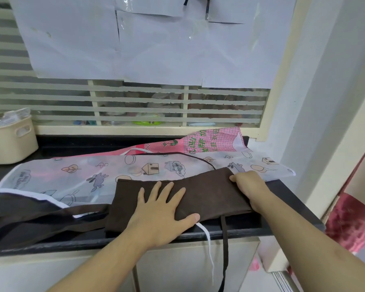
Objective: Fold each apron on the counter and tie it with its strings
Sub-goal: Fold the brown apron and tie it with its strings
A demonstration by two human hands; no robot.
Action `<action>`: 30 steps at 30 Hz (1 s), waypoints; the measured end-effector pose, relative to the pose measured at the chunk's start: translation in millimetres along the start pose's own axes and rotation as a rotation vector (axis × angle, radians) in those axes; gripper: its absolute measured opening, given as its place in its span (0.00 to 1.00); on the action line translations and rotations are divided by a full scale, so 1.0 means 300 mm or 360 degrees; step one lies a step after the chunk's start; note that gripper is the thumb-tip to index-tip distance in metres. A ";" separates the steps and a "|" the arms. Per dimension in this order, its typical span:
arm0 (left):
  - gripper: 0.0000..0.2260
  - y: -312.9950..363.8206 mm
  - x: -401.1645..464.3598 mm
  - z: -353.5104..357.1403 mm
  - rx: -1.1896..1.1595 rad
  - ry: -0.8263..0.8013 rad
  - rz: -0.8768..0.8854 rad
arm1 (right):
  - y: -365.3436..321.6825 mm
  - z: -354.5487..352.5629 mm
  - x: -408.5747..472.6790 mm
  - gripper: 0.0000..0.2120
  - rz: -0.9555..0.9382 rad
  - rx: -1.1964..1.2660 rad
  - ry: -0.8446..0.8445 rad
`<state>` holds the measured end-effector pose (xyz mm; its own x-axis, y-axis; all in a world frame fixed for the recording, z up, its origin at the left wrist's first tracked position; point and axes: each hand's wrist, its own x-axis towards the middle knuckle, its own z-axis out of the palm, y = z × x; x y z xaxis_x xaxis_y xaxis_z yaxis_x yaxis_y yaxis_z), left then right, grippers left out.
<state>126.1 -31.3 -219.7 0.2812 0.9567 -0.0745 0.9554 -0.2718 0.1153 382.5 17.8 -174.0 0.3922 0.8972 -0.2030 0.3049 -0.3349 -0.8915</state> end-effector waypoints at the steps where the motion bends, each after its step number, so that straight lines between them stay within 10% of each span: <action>1: 0.42 0.000 0.000 0.002 -0.0004 0.0000 0.0002 | 0.007 -0.013 -0.003 0.03 0.0029 -0.0041 -0.0049; 5: 0.43 -0.001 0.004 0.002 -0.0006 -0.0002 0.0010 | 0.029 -0.041 -0.015 0.17 -0.0149 -0.0186 -0.0022; 12: 0.45 0.002 0.004 -0.004 -0.0036 -0.0017 -0.0011 | 0.050 -0.103 -0.183 0.11 0.0178 0.0159 -0.0545; 22: 0.45 -0.002 -0.002 -0.010 -0.0056 -0.0024 -0.0009 | 0.100 -0.015 -0.268 0.11 0.0076 0.0517 -0.0218; 30: 0.43 -0.003 0.001 -0.020 -0.0158 -0.0063 -0.0016 | 0.026 0.133 -0.343 0.08 -0.0298 -0.0434 -0.0011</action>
<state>124.8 -30.1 -213.8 0.2766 0.9541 -0.1149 0.9452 -0.2485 0.2116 309.9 -65.5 -176.2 0.3015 0.9522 -0.0492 0.5927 -0.2276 -0.7726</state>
